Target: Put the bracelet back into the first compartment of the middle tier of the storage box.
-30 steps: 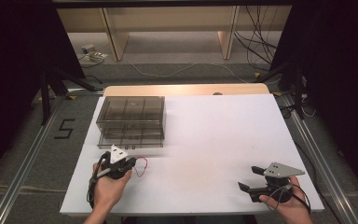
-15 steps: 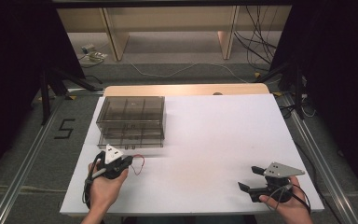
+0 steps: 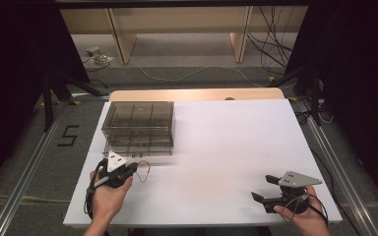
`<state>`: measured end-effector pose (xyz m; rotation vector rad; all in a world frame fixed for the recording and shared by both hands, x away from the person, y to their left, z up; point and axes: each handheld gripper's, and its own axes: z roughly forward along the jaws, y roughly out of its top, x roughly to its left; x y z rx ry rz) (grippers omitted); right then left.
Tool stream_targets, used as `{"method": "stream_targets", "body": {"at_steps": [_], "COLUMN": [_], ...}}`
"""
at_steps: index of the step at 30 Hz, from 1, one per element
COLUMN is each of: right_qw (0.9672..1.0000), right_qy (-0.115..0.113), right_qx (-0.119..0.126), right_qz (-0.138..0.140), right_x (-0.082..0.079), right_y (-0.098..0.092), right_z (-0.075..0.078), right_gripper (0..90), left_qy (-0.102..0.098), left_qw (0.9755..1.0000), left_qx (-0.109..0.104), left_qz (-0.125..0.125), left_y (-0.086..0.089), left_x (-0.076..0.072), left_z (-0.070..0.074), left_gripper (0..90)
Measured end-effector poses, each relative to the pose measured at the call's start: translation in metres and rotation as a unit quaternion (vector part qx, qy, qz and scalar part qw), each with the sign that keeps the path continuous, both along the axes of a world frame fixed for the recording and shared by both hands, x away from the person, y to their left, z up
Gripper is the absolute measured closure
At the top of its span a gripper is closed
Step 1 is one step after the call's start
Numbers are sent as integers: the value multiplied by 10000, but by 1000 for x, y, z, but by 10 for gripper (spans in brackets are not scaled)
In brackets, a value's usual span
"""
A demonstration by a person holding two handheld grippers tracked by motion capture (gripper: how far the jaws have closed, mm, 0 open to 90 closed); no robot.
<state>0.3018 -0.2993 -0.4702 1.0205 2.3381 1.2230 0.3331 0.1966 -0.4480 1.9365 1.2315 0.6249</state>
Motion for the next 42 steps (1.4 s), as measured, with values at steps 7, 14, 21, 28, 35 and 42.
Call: {"method": "stream_targets", "body": {"at_steps": [7, 14, 21, 28, 35, 42], "right_qw": [10000, 10000, 10000, 10000, 10000, 10000], "right_qy": [21, -7, 19, 24, 27, 26], "right_qx": [1, 2, 3, 12, 10, 5], "right_qz": [-11, 0, -12, -19, -23, -20], "right_x": [0, 0, 0, -1, -1, -1], "right_y": [0, 0, 0, 1, 1, 0], "right_z": [0, 0, 0, 0, 0, 0], "right_gripper": [196, 196, 195, 196, 196, 196], "left_qy": [-40, -68, -74, -98, -124, -154], "left_qw": [10000, 10000, 9999, 9999, 9998, 9997], "left_qx": [-7, -25, -29, -39, -34, -44], "left_qz": [52, 69, 95, 115, 146, 198], "left_y": [2, 3, 5, 7, 9, 11], "left_x": [0, 0, 0, 0, 0, 1], "left_z": [2, 3, 4, 5, 7, 8], "left_gripper": [893, 894, 895, 896, 896, 897]}}
